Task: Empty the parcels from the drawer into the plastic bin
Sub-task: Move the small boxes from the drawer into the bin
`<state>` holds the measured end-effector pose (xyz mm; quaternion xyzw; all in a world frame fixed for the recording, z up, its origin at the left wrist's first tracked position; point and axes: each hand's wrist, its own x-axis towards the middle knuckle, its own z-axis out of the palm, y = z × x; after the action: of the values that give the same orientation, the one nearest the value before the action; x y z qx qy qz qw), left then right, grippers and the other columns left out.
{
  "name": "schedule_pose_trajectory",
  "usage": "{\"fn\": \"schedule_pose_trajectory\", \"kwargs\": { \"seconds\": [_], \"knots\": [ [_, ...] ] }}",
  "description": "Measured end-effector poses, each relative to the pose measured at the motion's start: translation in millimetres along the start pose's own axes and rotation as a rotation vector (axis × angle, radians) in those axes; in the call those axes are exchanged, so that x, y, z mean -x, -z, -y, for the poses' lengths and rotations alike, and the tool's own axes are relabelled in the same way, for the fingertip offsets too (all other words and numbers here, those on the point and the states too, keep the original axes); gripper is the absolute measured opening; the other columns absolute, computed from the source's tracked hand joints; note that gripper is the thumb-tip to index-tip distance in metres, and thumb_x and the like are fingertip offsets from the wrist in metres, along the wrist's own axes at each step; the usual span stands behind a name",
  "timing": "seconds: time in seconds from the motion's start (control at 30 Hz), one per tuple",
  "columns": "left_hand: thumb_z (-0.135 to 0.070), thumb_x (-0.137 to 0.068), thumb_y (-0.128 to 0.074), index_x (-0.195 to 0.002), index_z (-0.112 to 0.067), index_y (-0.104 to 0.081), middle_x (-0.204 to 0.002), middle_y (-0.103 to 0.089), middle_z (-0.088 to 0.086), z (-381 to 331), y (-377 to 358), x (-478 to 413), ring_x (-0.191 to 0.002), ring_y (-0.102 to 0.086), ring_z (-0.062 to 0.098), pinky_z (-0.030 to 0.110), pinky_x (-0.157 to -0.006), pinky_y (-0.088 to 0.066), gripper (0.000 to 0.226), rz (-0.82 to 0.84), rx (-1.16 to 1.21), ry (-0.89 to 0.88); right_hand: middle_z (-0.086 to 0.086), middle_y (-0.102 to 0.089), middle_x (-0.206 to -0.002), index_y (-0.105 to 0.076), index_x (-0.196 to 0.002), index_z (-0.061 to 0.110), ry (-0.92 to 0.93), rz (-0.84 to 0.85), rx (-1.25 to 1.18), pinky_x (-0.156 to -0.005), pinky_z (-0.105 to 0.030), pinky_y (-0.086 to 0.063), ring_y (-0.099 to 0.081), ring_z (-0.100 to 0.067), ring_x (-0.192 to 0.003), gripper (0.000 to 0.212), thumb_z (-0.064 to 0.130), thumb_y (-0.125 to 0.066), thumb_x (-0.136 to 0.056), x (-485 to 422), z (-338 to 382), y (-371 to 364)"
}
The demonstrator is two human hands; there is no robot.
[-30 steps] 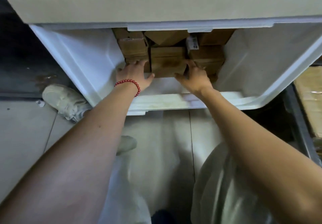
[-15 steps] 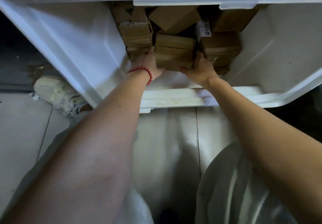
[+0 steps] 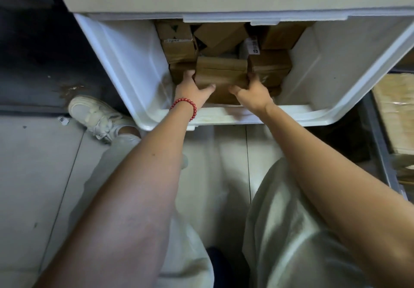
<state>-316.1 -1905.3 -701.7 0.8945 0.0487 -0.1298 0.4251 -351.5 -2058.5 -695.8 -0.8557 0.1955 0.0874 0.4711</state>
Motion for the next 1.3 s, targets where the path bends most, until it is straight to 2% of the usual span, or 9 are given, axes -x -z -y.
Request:
{"fn": "schedule_pose_trajectory", "kwargs": {
  "seconds": [0.3, 0.4, 0.53, 0.7, 0.8, 0.93, 1.1, 1.2, 1.3],
  "knots": [
    [-0.038, -0.084, -0.068, -0.145, -0.017, -0.032, -0.145, -0.044, 0.002, -7.9, 20.6, 94.4, -0.130, -0.044, 0.017, 0.029, -0.107, -0.037, 0.074, -0.062, 0.193, -0.111, -0.004, -0.049, -0.140, -0.025, -0.147, 0.014, 0.171, -0.052, -0.145, -0.098, -0.024, -0.038, -0.050, -0.021, -0.124, 0.066, 0.030, -0.059, -0.093, 99.7, 5.3, 27.3],
    [-0.035, -0.087, -0.067, -0.144, -0.021, -0.035, -0.142, -0.047, 0.000, -12.1, 37.8, 134.1, -0.127, -0.048, 0.013, 0.023, -0.101, -0.039, 0.068, -0.050, 0.202, -0.184, 0.000, -0.049, -0.137, -0.031, -0.144, 0.016, 0.212, -0.025, -0.253, -0.106, -0.035, -0.041, -0.050, -0.017, -0.123, 0.062, 0.027, -0.062, -0.091, 132.1, -2.5, 37.6],
    [-0.038, -0.085, -0.068, -0.144, -0.028, -0.038, -0.139, -0.050, -0.001, -4.2, 54.1, 177.2, -0.122, -0.052, 0.014, 0.036, -0.102, -0.045, 0.067, -0.087, 0.205, -0.229, 0.005, -0.048, -0.133, -0.037, -0.135, 0.022, 0.249, -0.014, -0.332, -0.108, -0.043, -0.040, -0.047, -0.017, -0.125, 0.051, 0.024, -0.063, -0.091, 160.4, -8.4, 45.1],
    [-0.038, -0.078, -0.075, -0.143, -0.028, -0.041, -0.135, -0.047, 0.001, 5.3, 56.3, 199.4, -0.117, -0.056, 0.018, 0.039, -0.096, -0.051, 0.074, -0.118, 0.197, -0.233, 0.005, -0.049, -0.132, -0.042, -0.117, 0.033, 0.280, 0.021, -0.318, -0.107, -0.046, -0.039, -0.046, -0.017, -0.126, 0.039, 0.045, -0.063, -0.086, 167.7, -14.1, 45.2],
    [-0.056, -0.063, -0.077, -0.142, -0.029, -0.041, -0.132, -0.048, 0.000, 3.2, 55.2, 201.0, -0.111, -0.060, 0.018, 0.040, -0.090, -0.055, 0.090, -0.103, 0.200, -0.179, 0.001, -0.049, -0.134, -0.044, -0.102, 0.039, 0.297, 0.057, -0.340, -0.108, -0.043, -0.038, -0.044, -0.016, -0.129, 0.037, 0.059, -0.064, -0.078, 167.3, -11.2, 44.2],
    [-0.049, -0.069, -0.079, -0.143, -0.026, -0.039, -0.134, -0.054, -0.003, -1.8, 47.8, 197.4, -0.114, -0.057, 0.016, 0.037, -0.095, -0.052, 0.088, -0.075, 0.198, -0.132, 0.001, -0.049, -0.136, -0.044, -0.115, 0.032, 0.304, 0.083, -0.476, -0.098, -0.030, -0.042, -0.047, -0.011, -0.125, 0.041, 0.052, -0.062, -0.083, 166.3, -8.5, 46.6],
    [-0.050, -0.061, -0.084, -0.147, -0.033, -0.015, -0.135, -0.054, -0.002, -3.6, 36.2, 197.1, -0.117, -0.057, 0.018, 0.041, -0.100, -0.048, 0.112, -0.030, 0.243, -0.103, 0.008, -0.045, -0.132, -0.035, -0.145, 0.028, 0.268, 0.055, -0.458, -0.093, -0.027, -0.038, -0.045, -0.007, -0.117, 0.053, 0.049, -0.043, -0.097, 164.1, -6.3, 48.5],
    [-0.049, -0.060, -0.085, -0.143, -0.038, -0.016, -0.133, -0.056, -0.001, -4.4, 35.5, 198.2, -0.116, -0.057, 0.017, 0.040, -0.099, -0.049, 0.108, -0.044, 0.265, -0.113, 0.009, -0.043, -0.139, -0.036, -0.146, 0.032, 0.236, 0.058, -0.443, -0.100, -0.035, -0.035, -0.041, -0.011, -0.125, 0.060, 0.060, -0.038, -0.094, 161.8, -6.4, 48.2],
    [-0.038, -0.069, -0.083, -0.137, -0.037, -0.025, -0.126, -0.060, -0.001, -4.0, 36.3, 198.2, -0.110, -0.060, 0.014, 0.024, -0.088, -0.052, 0.089, -0.082, 0.299, -0.131, 0.010, -0.051, -0.133, -0.045, -0.138, 0.037, 0.170, 0.082, -0.465, -0.090, -0.032, -0.039, -0.046, -0.015, -0.123, 0.052, 0.063, -0.030, -0.095, 160.6, -5.4, 48.2]
  ]
}}
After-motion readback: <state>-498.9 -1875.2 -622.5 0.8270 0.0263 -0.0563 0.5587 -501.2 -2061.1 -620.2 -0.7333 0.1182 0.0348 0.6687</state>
